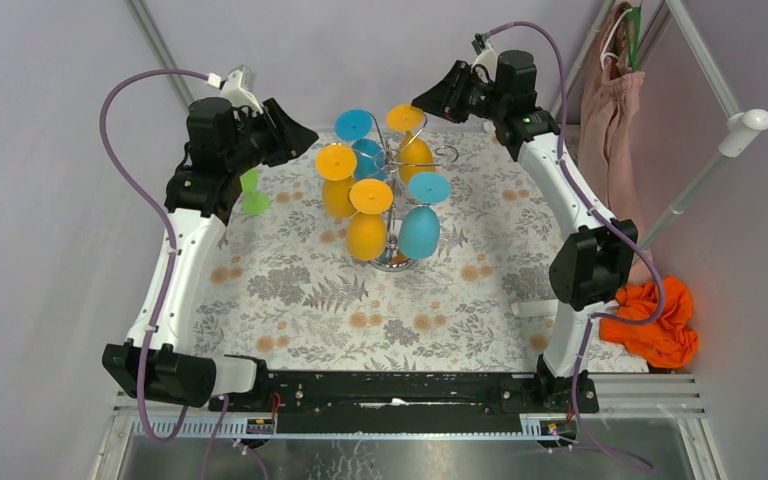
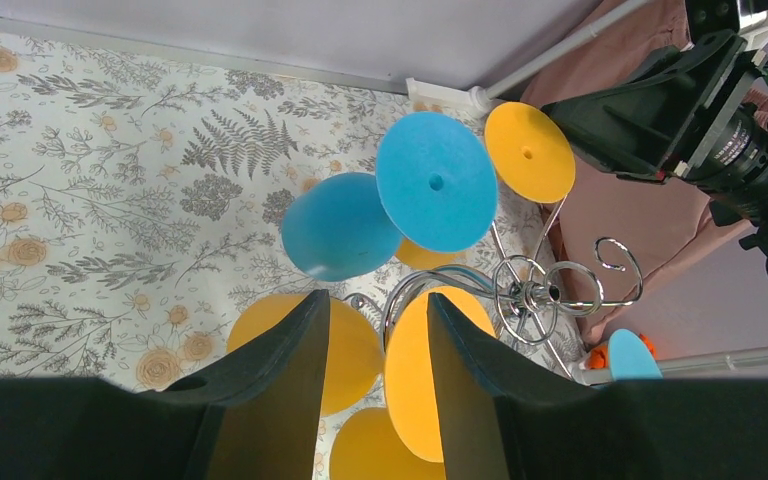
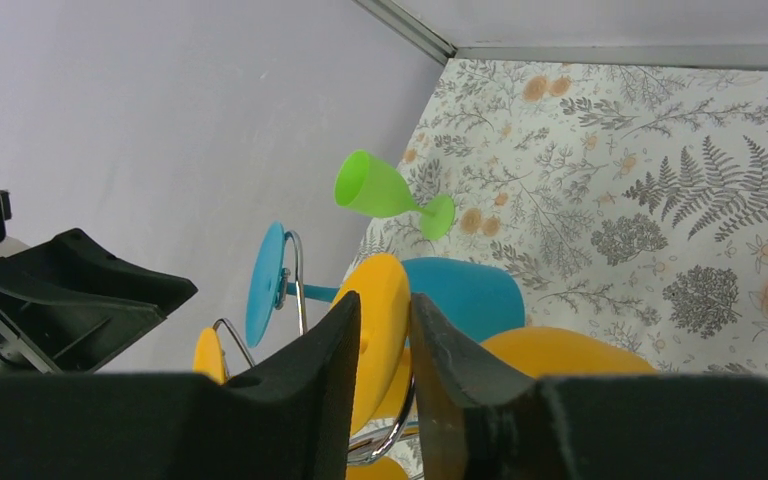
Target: Take the wine glass off the wine glass rack
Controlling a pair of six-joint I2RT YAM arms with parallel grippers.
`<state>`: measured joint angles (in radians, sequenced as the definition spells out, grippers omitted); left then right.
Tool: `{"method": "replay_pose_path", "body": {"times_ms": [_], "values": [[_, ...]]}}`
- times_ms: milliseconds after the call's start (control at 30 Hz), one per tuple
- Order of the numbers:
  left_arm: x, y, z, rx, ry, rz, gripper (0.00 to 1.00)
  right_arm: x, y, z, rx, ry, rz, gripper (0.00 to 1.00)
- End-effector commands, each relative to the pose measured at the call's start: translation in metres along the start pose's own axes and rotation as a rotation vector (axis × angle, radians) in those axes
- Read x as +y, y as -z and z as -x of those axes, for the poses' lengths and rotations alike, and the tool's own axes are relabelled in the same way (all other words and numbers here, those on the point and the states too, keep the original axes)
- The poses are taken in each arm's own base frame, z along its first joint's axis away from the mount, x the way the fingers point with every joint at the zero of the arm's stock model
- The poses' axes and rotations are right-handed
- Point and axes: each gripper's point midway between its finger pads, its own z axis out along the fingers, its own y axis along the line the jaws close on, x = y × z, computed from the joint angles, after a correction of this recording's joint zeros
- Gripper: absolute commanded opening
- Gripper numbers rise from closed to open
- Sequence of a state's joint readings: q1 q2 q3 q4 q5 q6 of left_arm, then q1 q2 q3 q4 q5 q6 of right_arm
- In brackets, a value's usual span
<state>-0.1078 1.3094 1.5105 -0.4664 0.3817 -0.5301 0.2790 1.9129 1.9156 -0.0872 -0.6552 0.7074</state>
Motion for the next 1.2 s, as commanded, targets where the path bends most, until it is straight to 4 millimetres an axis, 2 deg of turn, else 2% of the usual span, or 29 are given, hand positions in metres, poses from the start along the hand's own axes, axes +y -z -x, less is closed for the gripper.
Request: {"method": "replay_pose_path", "body": {"times_ms": [0,67,267,500,733,900,1167], "values": [[-0.008,0.003,0.007,-0.039,-0.021,-0.039,0.48,0.004,-0.004,0.002,0.003,0.025,0.007,0.26],[-0.008,0.003,0.006,-0.038,-0.022,-0.039,0.48,0.002,-0.005,0.0,0.007,0.023,0.007,0.2],[-0.004,0.002,0.002,-0.031,-0.021,-0.03,0.48,0.0,-0.005,-0.004,0.016,0.008,0.013,0.16],[-0.002,0.0,-0.001,-0.02,-0.017,-0.026,0.47,0.004,-0.006,-0.003,0.019,-0.017,0.035,0.0],[0.001,-0.001,-0.005,-0.013,-0.013,-0.022,0.47,0.011,-0.002,0.004,-0.01,-0.063,0.028,0.0],[0.0,-0.001,-0.006,-0.009,-0.009,-0.027,0.46,0.001,0.002,0.012,-0.023,-0.175,-0.029,0.0],[-0.003,-0.001,-0.009,0.002,-0.001,-0.051,0.45,0.001,0.014,0.03,-0.12,-0.28,-0.013,0.0]]}}
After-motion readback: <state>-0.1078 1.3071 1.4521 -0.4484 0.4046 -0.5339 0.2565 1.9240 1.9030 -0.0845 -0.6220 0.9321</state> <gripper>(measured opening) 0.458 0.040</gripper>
